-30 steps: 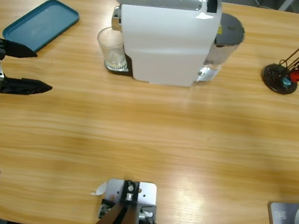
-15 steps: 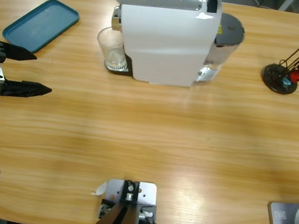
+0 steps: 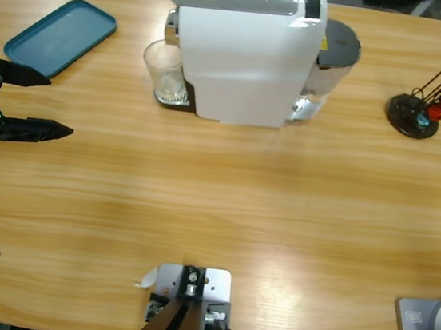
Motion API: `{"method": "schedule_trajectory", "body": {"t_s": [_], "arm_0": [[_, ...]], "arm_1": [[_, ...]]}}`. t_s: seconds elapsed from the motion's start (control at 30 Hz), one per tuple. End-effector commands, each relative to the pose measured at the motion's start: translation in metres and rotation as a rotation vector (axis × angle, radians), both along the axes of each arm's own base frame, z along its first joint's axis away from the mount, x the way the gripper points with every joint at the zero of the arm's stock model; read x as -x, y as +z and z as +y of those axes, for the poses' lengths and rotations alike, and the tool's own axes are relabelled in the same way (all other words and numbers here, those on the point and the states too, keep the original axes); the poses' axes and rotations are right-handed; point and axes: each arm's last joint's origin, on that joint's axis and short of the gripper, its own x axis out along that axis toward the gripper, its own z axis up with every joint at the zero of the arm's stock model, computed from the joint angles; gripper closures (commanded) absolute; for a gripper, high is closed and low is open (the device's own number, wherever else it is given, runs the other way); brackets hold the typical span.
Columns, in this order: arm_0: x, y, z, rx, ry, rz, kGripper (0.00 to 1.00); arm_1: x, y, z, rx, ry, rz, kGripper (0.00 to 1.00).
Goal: Pour coffee
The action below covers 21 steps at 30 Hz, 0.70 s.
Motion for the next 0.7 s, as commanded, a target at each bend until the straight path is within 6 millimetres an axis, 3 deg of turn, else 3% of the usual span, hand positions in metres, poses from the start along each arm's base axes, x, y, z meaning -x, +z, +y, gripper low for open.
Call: {"method": "schedule_trajectory", "body": {"t_s": [0.03,0.1,0.27,0.33,0.5,0.7], "arm_0": [[0.017,0.002,0.008,0.026,-0.006,-0.016,0.0],[0.019,0.003,0.008,0.033,-0.009,-0.019,0.0],[0.018,-0.003,0.008,0.026,-0.011,0.004,0.0],[0.017,-0.005,0.007,0.02,-0.011,0.013,0.0],[0.014,-0.01,0.005,0.012,-0.012,0.027,0.0],[0.015,-0.01,0.005,0.012,-0.015,0.025,0.0]], "arm_1": [[0.049,-0.041,-0.033,-0.109,0.021,-0.107,0.0],[0.062,-0.05,-0.042,-0.105,0.019,-0.104,0.0],[0.092,-0.103,-0.065,-0.117,0.016,-0.126,0.0],[0.098,-0.115,-0.071,-0.14,0.002,-0.176,0.0],[0.097,-0.132,-0.071,-0.145,0.001,-0.186,0.0],[0.099,-0.127,-0.072,-0.162,0.004,-0.205,0.0]]}}
